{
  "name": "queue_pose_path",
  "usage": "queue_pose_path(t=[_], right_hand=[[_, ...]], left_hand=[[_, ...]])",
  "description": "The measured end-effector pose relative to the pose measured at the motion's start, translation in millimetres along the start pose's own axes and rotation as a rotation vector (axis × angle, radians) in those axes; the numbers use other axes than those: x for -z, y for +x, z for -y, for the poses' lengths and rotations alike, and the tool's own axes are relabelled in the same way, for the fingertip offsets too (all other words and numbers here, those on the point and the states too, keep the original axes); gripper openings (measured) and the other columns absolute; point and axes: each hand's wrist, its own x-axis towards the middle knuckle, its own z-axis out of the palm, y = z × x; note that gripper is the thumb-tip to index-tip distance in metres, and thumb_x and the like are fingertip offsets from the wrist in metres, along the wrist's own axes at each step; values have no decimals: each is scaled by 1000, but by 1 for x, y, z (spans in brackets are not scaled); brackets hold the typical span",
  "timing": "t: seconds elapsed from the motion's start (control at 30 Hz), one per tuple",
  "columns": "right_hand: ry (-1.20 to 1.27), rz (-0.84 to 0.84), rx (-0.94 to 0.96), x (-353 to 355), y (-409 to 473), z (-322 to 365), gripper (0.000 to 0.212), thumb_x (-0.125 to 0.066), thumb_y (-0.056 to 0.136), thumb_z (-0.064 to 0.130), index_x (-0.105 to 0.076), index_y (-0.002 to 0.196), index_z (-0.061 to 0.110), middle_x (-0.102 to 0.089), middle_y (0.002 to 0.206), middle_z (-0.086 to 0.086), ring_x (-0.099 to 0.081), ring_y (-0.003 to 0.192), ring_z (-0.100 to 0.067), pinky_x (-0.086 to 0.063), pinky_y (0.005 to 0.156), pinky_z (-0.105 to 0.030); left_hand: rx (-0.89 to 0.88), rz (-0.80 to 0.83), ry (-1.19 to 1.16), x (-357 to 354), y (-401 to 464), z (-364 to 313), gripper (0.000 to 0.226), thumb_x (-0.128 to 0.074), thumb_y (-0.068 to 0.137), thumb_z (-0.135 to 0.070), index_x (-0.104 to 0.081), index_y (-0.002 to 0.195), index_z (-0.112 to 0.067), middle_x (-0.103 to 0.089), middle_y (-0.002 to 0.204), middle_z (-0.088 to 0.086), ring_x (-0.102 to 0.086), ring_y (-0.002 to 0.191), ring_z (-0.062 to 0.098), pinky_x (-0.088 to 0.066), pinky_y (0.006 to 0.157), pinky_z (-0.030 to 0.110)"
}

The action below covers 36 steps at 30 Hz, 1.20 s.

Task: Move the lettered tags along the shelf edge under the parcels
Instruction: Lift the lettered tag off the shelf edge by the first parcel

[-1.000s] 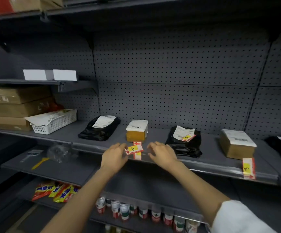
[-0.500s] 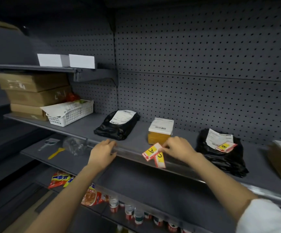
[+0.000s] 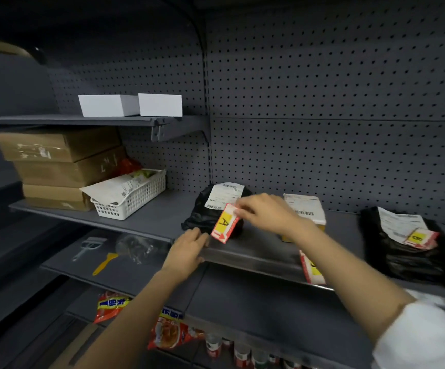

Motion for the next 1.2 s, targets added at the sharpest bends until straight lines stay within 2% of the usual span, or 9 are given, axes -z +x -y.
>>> queue_pose_path(t=[0.13,0.3,0.4,0.5,0.6,0.67,0.83,1.07,1.2], right_hand=[[-44,3,-28,-31,16,17,22,-42,96,38,-58,97,23,-69,106,-2,-63,94,-26,-48,71,-39],[-74,-65,-111,-48,17,16,22,-42,96,39,-57,95,22,-69,101,-1,-64,89,-25,-49,65,-37],[-96,-78,-163,-54,15,20,22,-42,96,38,-56,94,22,-68,100,-1,-64,87,-24,-53,66,-38],[-105,-57,-176,-58,15,28,24,-40,97,38,-56,98,20,-66,102,-2,-64,88,-24,-54,68,-41],[-150,-21,-140,-68,17,38,25,-40,97,37,-57,104,20,-63,103,-4,-63,89,-26,-50,65,-38],[-181,30,-103,-78,18,45,25,-39,98,35,-57,103,18,-62,103,-6,-62,91,-29,-40,65,-34],[-217,-11,-119,-73,8,45,30,-43,94,43,-54,111,21,-61,111,-4,-57,104,-25,-39,84,-36],[-242,-35,-431,-19,-72,-12,40,-48,86,58,-57,108,25,-61,118,-2,-55,113,-25,-37,93,-38],[-163,65,-599,-6,-128,-30,36,-56,86,47,-55,114,25,-62,121,-6,-56,114,-27,-39,91,-37]], left_hand=[[-47,-49,22,-13,3,10,51,-72,74,-16,-45,117,-8,-51,112,9,-46,104,27,-44,86,39],[-122,-131,-26,-22,-1,21,39,-74,73,-16,-53,104,-5,-57,102,12,-54,95,29,-48,78,39],[-158,-162,-61,-22,-3,21,30,-81,65,-12,-59,86,-6,-60,89,11,-57,82,28,-51,67,36],[-174,-186,-95,-24,-10,23,20,-75,73,-12,-59,83,-6,-60,86,11,-56,82,28,-51,71,38],[-172,-193,-165,-28,-21,28,17,-73,76,-12,-59,85,-9,-59,86,9,-56,81,26,-50,72,37],[-176,-178,-156,-25,-24,29,18,-71,78,-15,-60,90,-10,-60,90,8,-57,85,24,-50,75,35],[-308,-221,-93,1,-20,28,26,-76,72,-17,-61,93,-12,-63,87,6,-61,80,24,-52,68,32],[-517,-308,-189,26,7,-59,28,-69,76,-22,-53,99,-16,-61,91,4,-56,83,24,-48,73,36],[-600,-280,-270,23,13,-114,30,-70,75,-21,-52,99,-17,-61,93,4,-57,86,24,-47,75,36]])
